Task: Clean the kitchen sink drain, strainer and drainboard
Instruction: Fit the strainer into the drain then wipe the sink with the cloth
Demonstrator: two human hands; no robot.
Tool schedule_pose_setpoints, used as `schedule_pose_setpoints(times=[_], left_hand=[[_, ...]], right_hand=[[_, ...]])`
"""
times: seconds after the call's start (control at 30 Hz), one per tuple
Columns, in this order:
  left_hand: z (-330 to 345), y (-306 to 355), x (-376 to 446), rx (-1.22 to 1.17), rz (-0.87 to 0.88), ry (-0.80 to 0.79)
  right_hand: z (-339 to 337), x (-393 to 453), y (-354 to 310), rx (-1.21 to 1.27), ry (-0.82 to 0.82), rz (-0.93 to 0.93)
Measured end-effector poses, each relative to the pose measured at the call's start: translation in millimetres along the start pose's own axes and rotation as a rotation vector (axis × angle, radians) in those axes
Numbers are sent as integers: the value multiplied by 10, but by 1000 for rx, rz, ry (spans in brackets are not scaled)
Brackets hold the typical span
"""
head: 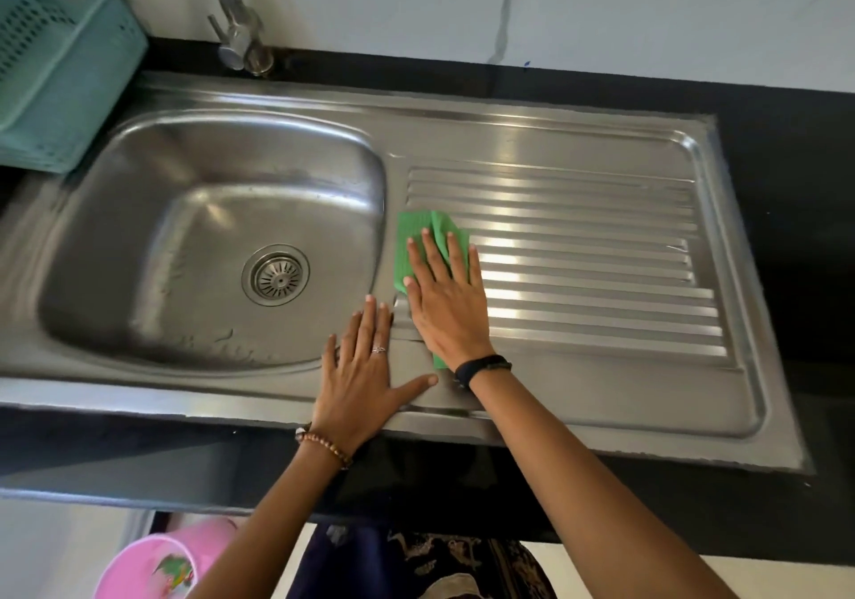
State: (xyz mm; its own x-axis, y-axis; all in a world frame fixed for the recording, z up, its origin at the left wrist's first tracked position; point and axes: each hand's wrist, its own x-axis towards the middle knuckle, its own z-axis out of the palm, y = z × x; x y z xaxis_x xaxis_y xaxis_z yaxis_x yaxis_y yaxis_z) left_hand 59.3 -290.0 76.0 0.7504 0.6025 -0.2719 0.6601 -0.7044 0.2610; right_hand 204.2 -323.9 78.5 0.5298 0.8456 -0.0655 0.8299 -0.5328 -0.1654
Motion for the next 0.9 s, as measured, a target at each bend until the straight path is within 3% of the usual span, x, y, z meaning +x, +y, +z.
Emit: schedule_pose_setpoints(times=[0.13,0.3,0.5,0.67,0.9], left_hand=[[-10,-20,2,24,-9,-24],[-72,27,-17,16,-10,-47],[-82,317,-48,-1,-80,-75],[45,513,-81,-33,-111,27],[92,625,-104,6,-128,54]], right_hand=[[41,-76,-90,-47,-54,-173],[13,-298,-48,5,-53,-193],[-74,-576,266,69,-29,-62],[-178,-886,971,29,-25,74],[-381,-1227,2044,54,-15,342]])
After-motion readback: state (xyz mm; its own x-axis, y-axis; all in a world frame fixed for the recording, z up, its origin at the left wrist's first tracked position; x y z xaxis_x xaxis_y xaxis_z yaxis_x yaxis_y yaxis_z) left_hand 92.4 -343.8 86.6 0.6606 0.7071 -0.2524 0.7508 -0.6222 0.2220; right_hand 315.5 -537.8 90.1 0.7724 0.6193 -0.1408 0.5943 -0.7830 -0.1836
